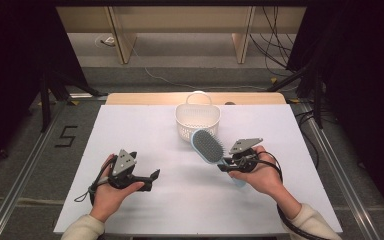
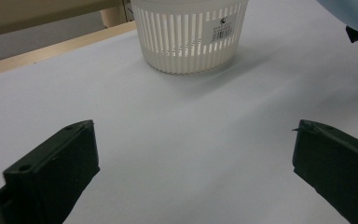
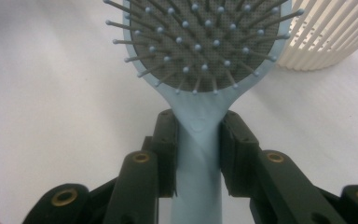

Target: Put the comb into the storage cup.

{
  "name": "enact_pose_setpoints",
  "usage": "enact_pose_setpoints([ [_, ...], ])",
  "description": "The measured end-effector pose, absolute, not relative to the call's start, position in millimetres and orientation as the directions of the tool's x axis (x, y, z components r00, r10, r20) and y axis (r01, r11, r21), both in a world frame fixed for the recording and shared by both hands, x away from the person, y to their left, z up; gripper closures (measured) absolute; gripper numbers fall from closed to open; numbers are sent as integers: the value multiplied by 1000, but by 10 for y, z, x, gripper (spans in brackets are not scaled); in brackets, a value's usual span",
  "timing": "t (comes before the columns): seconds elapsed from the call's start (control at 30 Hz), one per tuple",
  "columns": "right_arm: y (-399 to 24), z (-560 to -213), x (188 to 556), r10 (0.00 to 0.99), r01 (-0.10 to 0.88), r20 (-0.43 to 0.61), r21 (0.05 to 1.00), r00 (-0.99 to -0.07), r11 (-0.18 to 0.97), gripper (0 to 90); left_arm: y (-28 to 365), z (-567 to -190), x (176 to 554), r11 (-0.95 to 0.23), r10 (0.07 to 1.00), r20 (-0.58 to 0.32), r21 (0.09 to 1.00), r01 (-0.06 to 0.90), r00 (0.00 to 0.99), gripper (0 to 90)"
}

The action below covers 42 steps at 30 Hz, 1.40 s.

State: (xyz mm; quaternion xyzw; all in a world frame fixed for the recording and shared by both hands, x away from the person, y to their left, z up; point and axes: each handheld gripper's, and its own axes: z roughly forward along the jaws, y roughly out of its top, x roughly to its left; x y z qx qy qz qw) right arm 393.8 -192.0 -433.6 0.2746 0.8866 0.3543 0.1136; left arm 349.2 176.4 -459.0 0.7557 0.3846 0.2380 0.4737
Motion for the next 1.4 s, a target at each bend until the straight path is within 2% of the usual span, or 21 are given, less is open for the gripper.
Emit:
enact_pose_setpoints([
  [1.0,-2004,-4192,3966,632,340,2,844,-775,414,707,1766,-4587,3493,-253,808,-5,900,354,589,0],
  [1.4,-2016,-4162,3971,652,323,3,870,-758,372,707,1768,-4588,3495,-252,808,-5,901,353,589,0],
])
